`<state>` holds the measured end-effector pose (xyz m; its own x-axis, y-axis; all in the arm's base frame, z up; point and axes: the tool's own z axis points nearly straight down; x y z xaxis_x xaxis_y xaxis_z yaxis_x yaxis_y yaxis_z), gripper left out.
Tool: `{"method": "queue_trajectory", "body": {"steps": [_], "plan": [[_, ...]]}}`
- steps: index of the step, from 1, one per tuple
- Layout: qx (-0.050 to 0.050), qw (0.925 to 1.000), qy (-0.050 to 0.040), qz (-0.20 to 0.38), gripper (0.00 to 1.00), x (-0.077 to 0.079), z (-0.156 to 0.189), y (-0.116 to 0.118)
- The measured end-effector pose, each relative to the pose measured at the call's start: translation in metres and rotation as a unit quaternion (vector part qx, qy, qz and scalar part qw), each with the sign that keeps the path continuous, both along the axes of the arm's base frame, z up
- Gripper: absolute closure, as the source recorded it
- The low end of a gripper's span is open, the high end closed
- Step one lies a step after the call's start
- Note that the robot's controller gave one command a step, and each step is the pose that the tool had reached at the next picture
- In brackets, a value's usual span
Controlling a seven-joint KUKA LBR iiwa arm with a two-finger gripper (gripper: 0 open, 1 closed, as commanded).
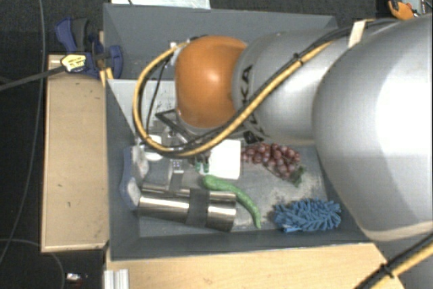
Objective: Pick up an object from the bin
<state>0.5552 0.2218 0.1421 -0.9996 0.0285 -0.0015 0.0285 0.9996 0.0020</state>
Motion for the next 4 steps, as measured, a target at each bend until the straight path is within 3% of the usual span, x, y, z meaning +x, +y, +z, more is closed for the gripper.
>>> {"method": "queue_trajectory", "body": {"steps": [1, 2, 3, 4], "plan": [[0.000, 1.0000, 0.0000, 0.000, 0.00, 0.000, 0.000, 0.000], [0.002, 1.0000, -0.0030, -0.004, 0.00, -0.005, 0.030, -0.006], [0.001, 0.9998, -0.0025, 0.017, 0.00, 0.002, 0.054, 0.000], [0.000, 0.9997, 0.0045, 0.022, 0.00, -0.059, -0.032, -0.017]]}}
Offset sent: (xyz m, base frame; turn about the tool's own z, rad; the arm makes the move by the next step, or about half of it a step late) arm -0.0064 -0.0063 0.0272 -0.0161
